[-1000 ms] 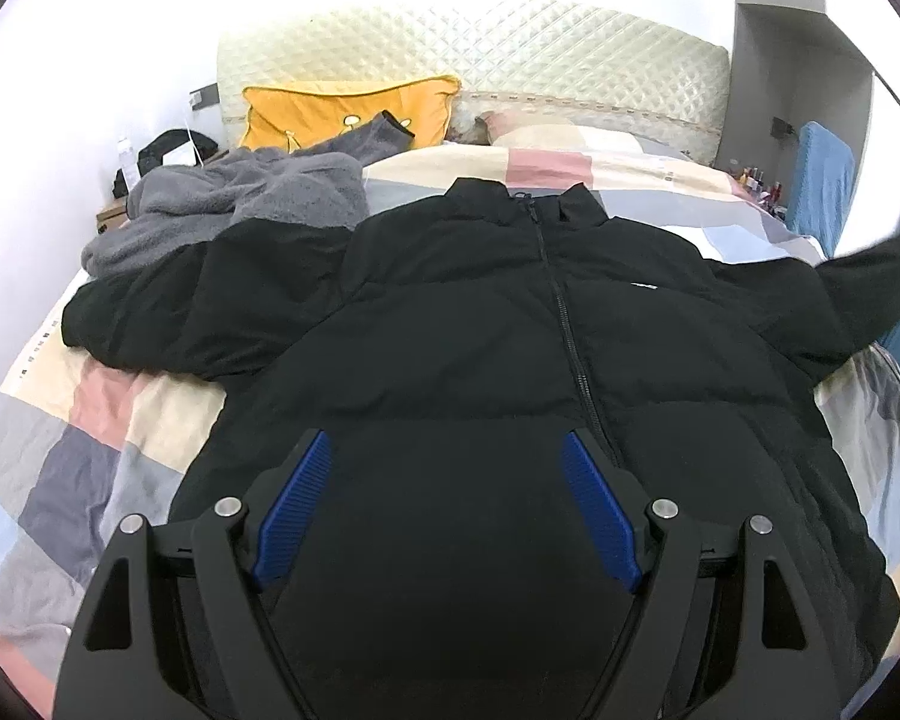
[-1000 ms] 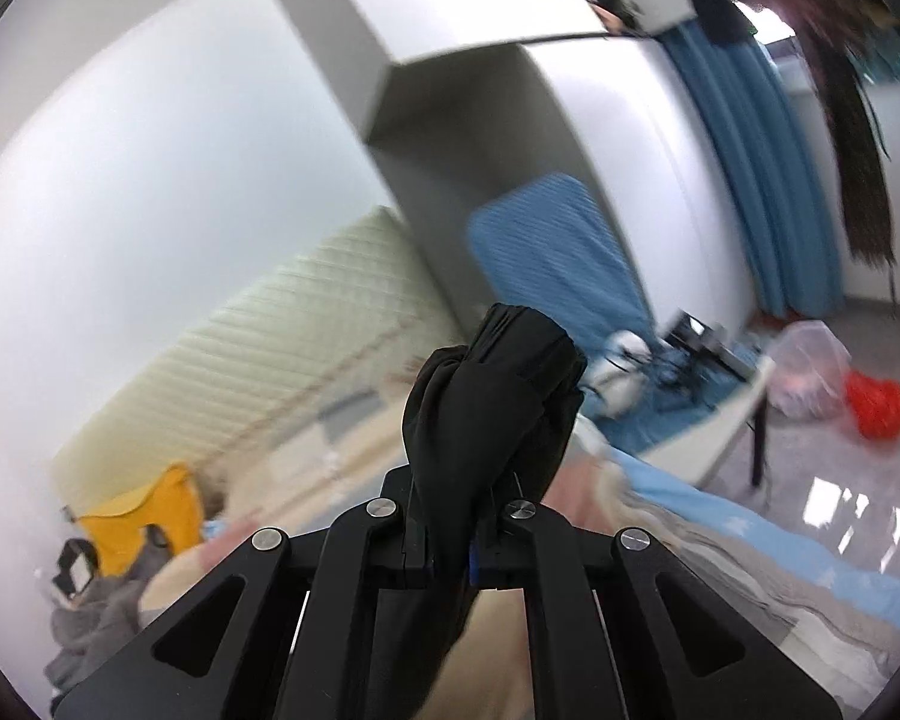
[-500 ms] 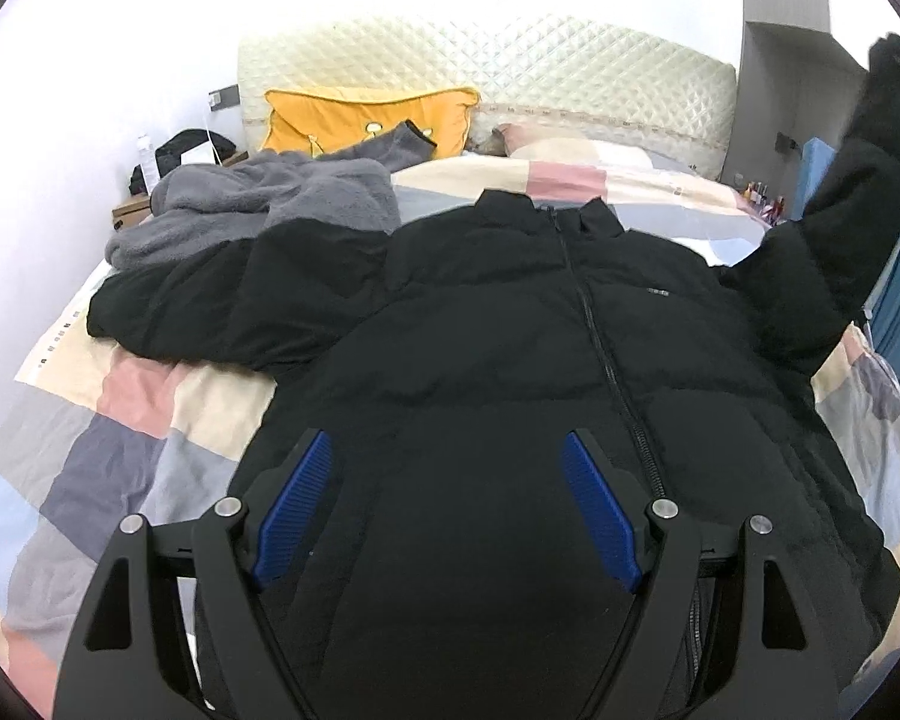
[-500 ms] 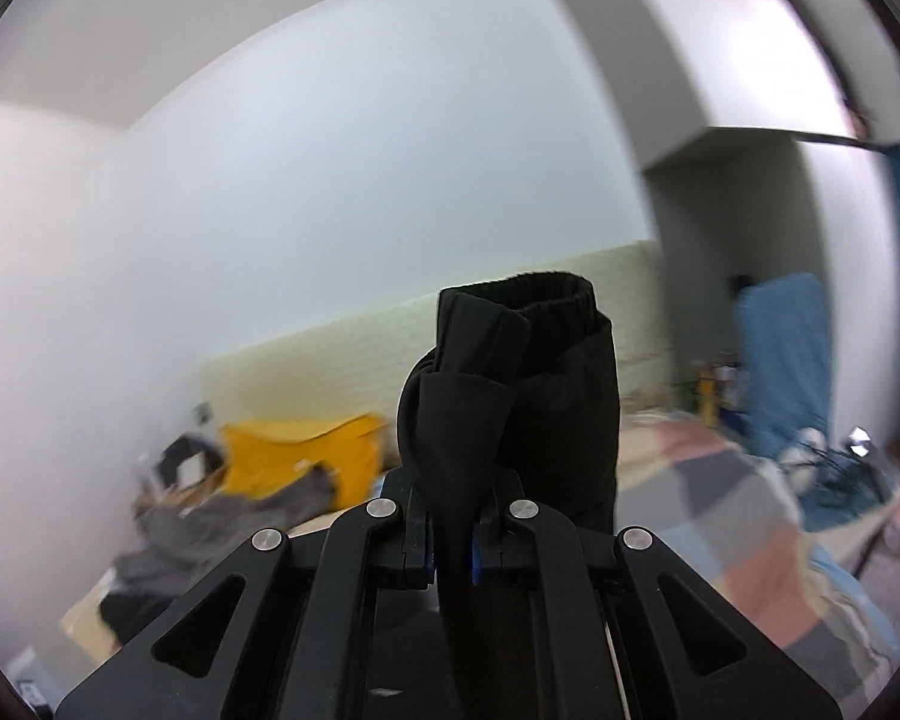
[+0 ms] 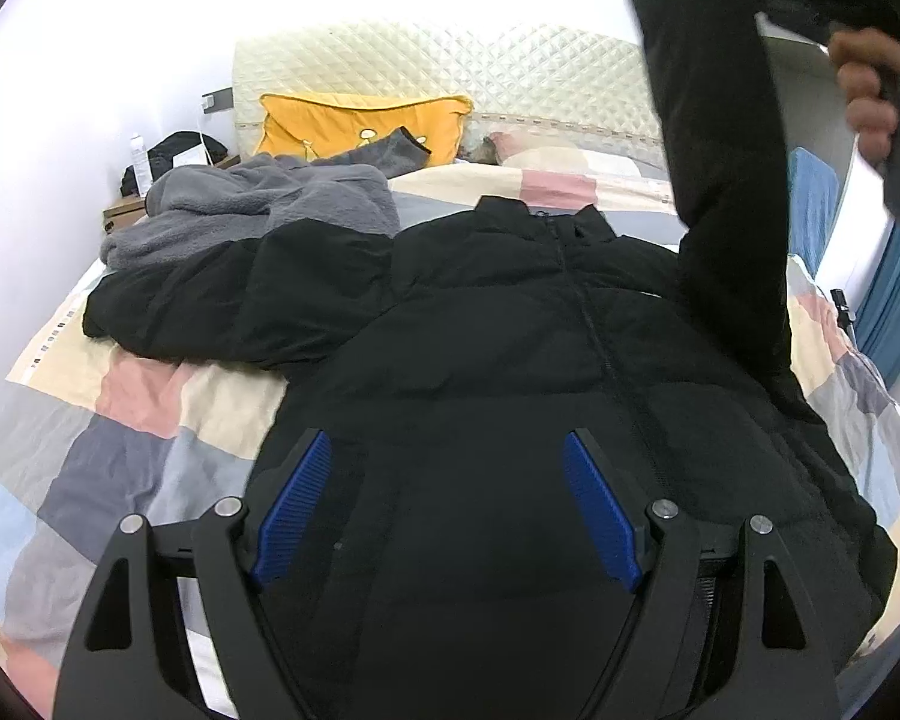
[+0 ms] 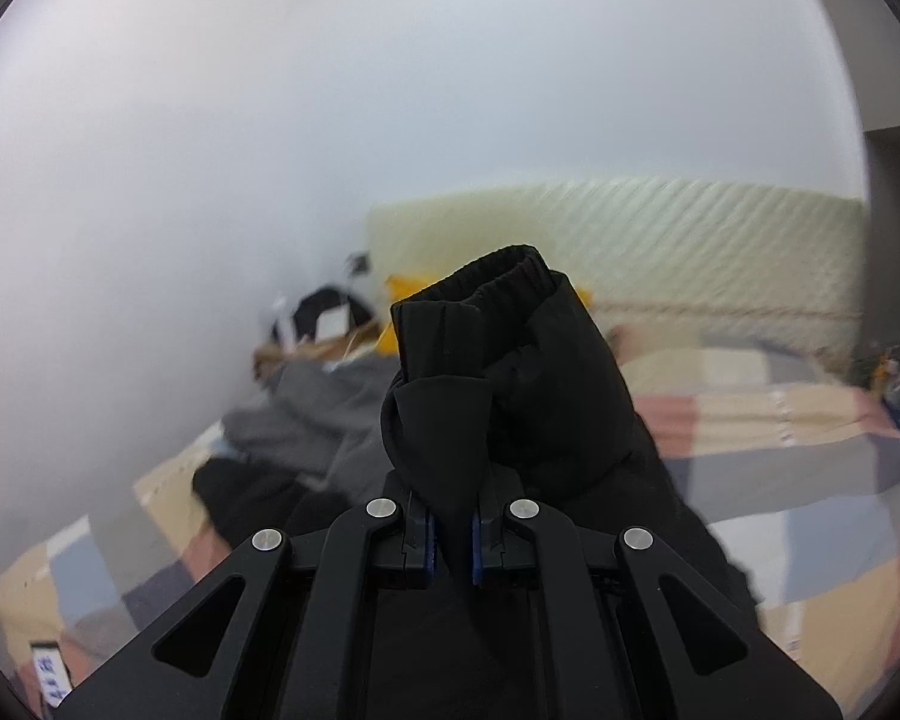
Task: Fold large clothes
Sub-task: 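Lift the sleeve and fold it across the jacket body with the right gripper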
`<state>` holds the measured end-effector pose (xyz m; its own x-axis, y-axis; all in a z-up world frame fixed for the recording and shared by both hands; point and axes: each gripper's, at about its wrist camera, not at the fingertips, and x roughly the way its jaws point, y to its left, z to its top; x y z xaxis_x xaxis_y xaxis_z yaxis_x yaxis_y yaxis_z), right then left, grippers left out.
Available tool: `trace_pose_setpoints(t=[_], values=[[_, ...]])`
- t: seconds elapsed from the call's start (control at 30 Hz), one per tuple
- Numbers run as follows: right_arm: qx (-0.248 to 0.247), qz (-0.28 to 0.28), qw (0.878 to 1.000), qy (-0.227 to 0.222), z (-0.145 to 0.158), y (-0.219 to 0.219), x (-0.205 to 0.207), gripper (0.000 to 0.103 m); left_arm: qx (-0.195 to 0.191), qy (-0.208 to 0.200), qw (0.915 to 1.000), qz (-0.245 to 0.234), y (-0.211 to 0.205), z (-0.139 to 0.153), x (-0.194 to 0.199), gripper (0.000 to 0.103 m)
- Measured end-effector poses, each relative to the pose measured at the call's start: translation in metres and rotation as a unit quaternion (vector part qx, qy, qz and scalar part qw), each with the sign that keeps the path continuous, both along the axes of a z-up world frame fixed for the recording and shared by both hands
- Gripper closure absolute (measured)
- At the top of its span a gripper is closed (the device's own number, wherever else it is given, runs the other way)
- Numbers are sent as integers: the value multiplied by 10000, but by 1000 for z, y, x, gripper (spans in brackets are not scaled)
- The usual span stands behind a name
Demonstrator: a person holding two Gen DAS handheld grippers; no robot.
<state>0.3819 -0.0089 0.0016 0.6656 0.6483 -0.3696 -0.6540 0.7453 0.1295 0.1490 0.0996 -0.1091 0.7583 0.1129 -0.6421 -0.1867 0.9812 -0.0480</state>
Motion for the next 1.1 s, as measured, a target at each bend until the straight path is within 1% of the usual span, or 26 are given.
trace_pose_setpoints(t=[0.07, 0.2, 0.27, 0.37, 0.43, 0.5, 0.57, 0.6, 0.77, 0.83, 0.87, 1.0, 1.07, 1.1], values=[[-82, 159, 9998, 124, -19, 22, 0, 97, -14, -1, 10000, 33, 11, -1, -1, 23], [-276, 467, 9978, 387, -54, 60, 1, 97, -110, 164, 9995, 231, 35, -7, 1, 23], [-342, 556, 9967, 491, -65, 76, -2, 97, -68, 243, 9992, 304, 41, -12, 1, 23], [-484, 663, 9934, 806, -91, 101, -3, 96, -135, 358, 9984, 413, 52, -18, 5, 23], [-771, 691, 9888, 1070, -119, 116, 3, 96, -255, 397, 9978, 463, 59, -22, 7, 23], [-1040, 695, 9843, 1243, -142, 131, 6, 96, -436, 437, 9969, 491, 67, -23, 7, 23], [-1166, 732, 9798, 1453, -168, 143, 7, 96, -591, 391, 9962, 500, 73, -23, 5, 23], [-1258, 732, 9769, 1562, -185, 149, 9, 95, -601, 380, 9962, 512, 74, -24, 5, 23], [-1597, 689, 9643, 1997, -241, 157, 18, 93, -678, 511, 9951, 500, 81, -31, 9, 23], [-1623, 676, 9611, 2130, -253, 161, 20, 93, -660, 493, 9951, 539, 86, -30, 9, 23], [-1585, 695, 9614, 2140, -254, 160, 21, 93, -637, 458, 9952, 583, 90, -30, 8, 23], [-1511, 724, 9635, 2089, -248, 157, 19, 90, -728, 452, 9940, 682, 101, -34, 9, 23], [-1581, 743, 9645, 1981, -246, 160, 15, 82, -779, 493, 9935, 673, 103, -36, 10, 24], [-1653, 776, 9642, 1925, -242, 161, 12, 75, -760, 520, 9937, 644, 101, -37, 10, 24]])
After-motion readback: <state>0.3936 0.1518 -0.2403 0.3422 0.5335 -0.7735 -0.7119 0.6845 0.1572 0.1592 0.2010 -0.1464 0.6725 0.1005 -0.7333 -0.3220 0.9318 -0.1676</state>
